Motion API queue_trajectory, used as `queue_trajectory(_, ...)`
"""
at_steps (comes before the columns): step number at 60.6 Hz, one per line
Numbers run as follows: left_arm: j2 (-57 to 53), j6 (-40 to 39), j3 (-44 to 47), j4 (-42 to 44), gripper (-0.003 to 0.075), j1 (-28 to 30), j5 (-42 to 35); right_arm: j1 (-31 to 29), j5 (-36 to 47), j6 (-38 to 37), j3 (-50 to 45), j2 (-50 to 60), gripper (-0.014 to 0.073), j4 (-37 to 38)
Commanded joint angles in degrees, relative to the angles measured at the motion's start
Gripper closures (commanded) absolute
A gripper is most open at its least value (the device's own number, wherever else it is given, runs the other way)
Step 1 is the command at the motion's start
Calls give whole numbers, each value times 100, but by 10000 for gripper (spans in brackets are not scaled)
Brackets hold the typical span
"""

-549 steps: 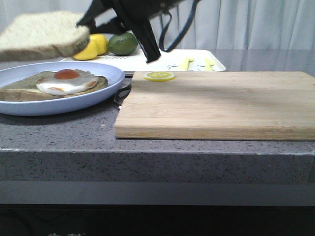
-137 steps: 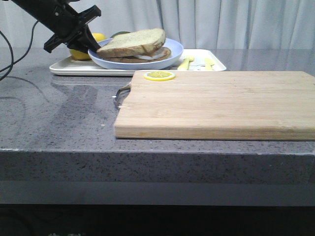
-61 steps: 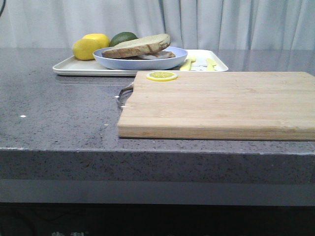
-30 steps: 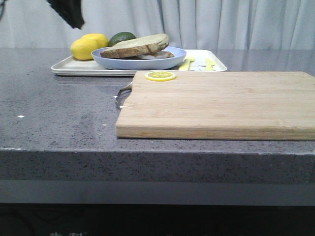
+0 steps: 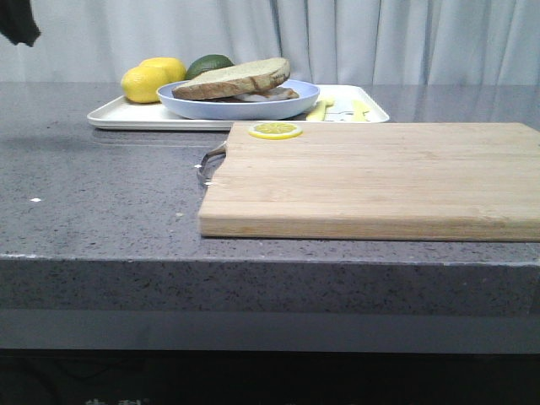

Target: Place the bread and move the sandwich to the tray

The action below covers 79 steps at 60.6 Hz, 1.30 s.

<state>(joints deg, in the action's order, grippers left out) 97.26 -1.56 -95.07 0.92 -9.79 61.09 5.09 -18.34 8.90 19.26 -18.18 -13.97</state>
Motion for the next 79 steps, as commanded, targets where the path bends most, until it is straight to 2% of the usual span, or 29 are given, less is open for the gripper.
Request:
queue_trajectory(1, -890, -109, 699, -92, 739, 13, -885, -31, 439, 37, 170, -51, 668, -47)
queue_trajectory(18, -3062, -109, 3207, -92, 739, 13, -3167, -31, 439, 37, 170, -51, 668, -47)
queue_trajectory(25, -3981, -109, 4180, -92, 739, 13, -3812, -31, 439, 37, 170, -51, 668, -47)
queue_trajectory(39, -5804, -109, 5795, -138, 739, 13, -4299, -31, 439, 37, 170, -51, 668, -47)
queue_trajectory(53, -7388, -109, 6840, -196, 739, 13, -4812, -31, 439, 37, 170, -51, 668, -47)
queue_trajectory(64, -8155, -81, 7158, -92, 739, 13, -4918, -31, 439, 37, 170, -51, 668, -47)
queue_trajectory(79, -8228, -81, 7209, -92, 739, 13, -4908, -31, 439, 37, 170, -51, 668, -47)
